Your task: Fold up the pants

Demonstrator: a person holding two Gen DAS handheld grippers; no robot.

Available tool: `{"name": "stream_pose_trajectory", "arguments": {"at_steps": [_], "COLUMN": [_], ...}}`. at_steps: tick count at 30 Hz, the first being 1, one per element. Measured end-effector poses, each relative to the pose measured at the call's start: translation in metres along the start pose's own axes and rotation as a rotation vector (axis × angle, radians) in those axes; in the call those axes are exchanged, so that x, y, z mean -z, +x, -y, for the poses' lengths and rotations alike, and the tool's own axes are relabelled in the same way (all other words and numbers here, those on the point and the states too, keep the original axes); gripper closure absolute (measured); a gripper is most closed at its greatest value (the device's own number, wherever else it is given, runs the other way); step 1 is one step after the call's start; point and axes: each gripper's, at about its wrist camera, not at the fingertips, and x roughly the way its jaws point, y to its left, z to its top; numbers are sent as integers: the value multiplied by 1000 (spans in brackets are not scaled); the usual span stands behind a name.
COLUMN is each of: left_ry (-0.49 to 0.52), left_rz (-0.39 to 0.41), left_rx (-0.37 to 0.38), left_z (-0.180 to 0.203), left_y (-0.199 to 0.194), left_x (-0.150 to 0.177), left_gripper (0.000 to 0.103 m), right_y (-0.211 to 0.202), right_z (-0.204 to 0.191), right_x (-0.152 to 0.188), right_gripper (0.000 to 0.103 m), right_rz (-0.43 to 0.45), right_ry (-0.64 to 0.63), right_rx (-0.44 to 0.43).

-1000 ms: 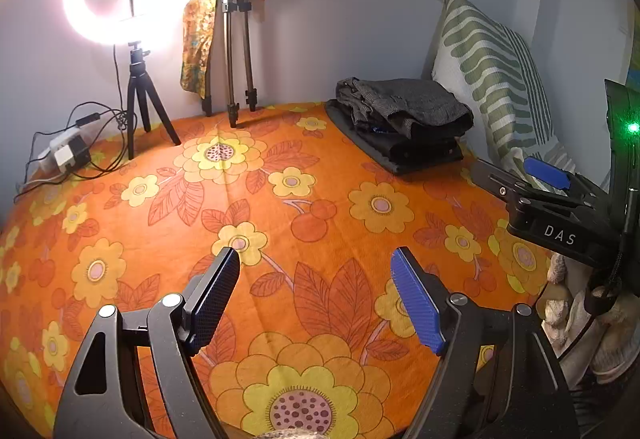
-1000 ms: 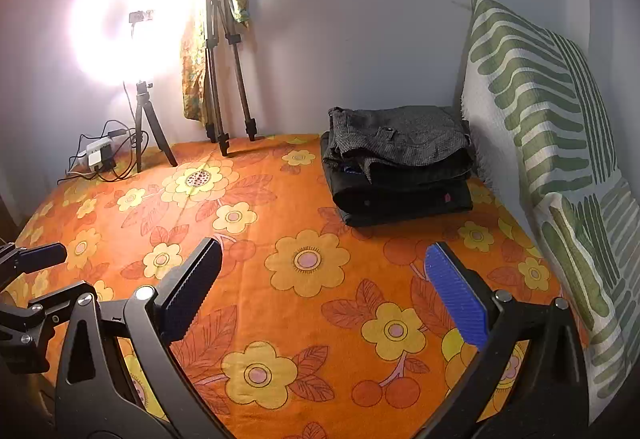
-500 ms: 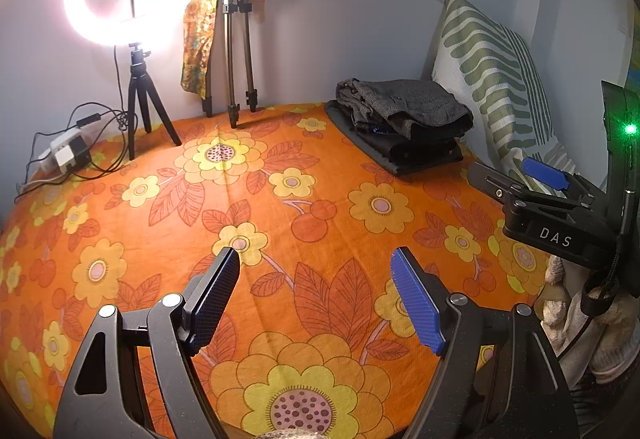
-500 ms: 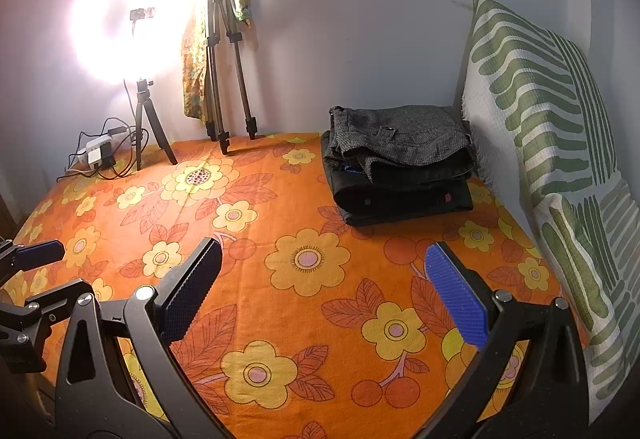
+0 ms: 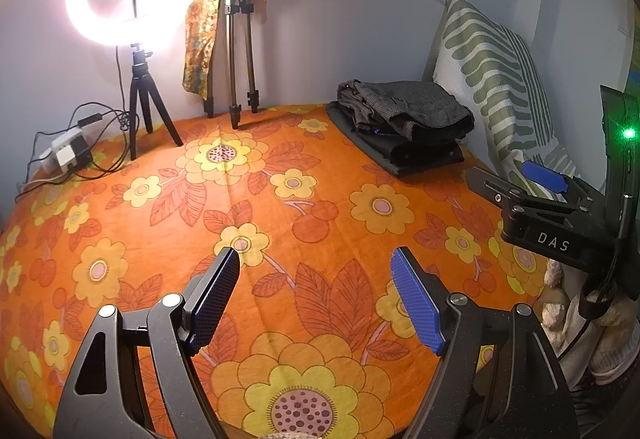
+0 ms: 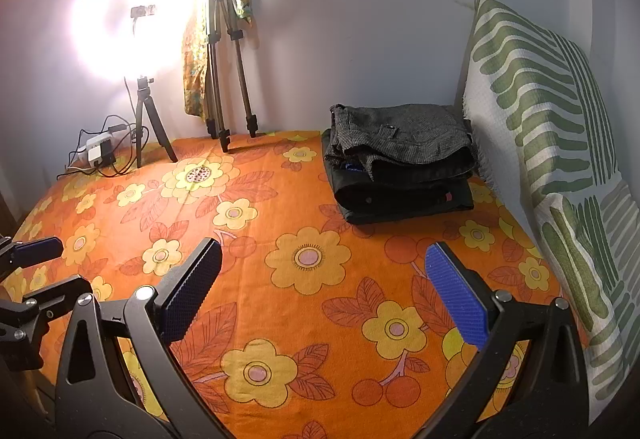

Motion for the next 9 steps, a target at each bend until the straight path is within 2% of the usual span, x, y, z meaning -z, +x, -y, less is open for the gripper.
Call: {"name": "stream_pose_trajectory", "arguments": {"at_steps": [9], "left_ry": [20], "left_rz": [23], "left_rx": [-14], "left_z": [0], "left_y": [-3], "left_x": [0], "left_gripper": [25], "right_y": [1], "right_z": [0], "right_x": [0], "right_gripper": [0], "right_rz": [0], "right_ry": [-2], "right_rx": [0]}}
